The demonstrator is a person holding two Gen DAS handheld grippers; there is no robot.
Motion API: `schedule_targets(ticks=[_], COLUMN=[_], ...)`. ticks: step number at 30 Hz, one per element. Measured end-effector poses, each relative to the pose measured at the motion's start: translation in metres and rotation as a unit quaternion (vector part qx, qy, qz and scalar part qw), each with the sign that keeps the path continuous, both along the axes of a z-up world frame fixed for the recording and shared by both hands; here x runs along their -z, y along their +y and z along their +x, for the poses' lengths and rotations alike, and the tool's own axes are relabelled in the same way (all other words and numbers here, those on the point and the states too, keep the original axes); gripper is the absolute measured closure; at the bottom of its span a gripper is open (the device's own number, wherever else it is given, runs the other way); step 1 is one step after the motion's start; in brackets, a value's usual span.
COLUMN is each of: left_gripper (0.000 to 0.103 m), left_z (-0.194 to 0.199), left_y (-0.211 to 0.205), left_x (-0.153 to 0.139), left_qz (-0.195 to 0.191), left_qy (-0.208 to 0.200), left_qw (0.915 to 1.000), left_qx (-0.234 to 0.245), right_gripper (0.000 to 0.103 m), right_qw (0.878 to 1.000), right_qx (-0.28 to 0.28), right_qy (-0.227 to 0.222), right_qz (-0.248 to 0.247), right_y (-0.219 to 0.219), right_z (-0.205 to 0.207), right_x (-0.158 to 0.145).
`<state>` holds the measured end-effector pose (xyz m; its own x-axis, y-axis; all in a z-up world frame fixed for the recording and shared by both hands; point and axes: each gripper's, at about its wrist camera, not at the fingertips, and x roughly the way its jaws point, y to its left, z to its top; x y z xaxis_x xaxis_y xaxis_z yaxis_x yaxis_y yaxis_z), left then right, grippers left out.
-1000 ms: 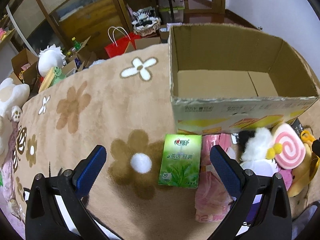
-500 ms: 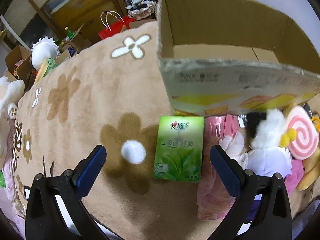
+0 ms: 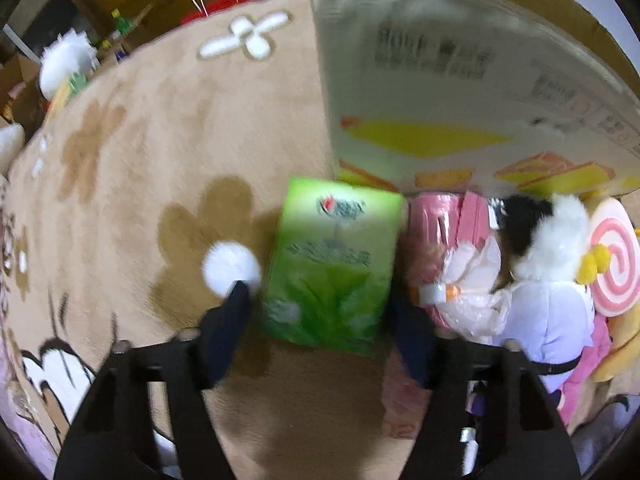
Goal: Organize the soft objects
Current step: 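Grasp the green tissue pack with the left tool while the right tool grasps the yellow plush pouch, then lift both items over the box and release them inside with both tools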
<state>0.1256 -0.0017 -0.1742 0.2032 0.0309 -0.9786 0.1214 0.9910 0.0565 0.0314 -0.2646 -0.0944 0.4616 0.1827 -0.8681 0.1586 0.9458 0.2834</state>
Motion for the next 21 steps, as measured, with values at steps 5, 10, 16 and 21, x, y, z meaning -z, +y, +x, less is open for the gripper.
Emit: schedule_targets(ticks=[5,10,16,21], left_gripper=[0.047,0.048,0.048,0.048], left_z=[-0.003,-0.011,-0.022,-0.041], left_y=[0.002,0.005,0.008,0.008], left_x=[-0.012,-0.033,-0.067,-0.093], left_qz=[-0.009,-0.008,-0.019,-0.019], left_qy=[-0.023,-0.061,-0.114,-0.159], left_qw=[0.9997,0.9981,0.9933,0.9871], left_qx=[0.000,0.000,-0.006,-0.005], right_gripper=[0.081,0.082,0.082,0.083], right_qw=[1.000,0.998,0.994,0.988], right_qx=[0.004,0.008,0.005,-0.007], right_qy=[-0.021,-0.054,-0.105,-0.141], right_qz=[-0.009,-0.013,-0.032,-0.062], right_y=[-0.001,-0.004,0.000,0.009], right_z=[-0.002,-0.008,-0.016,-0.023], right_x=[-0.010,-0.025,-0.049,-0.072])
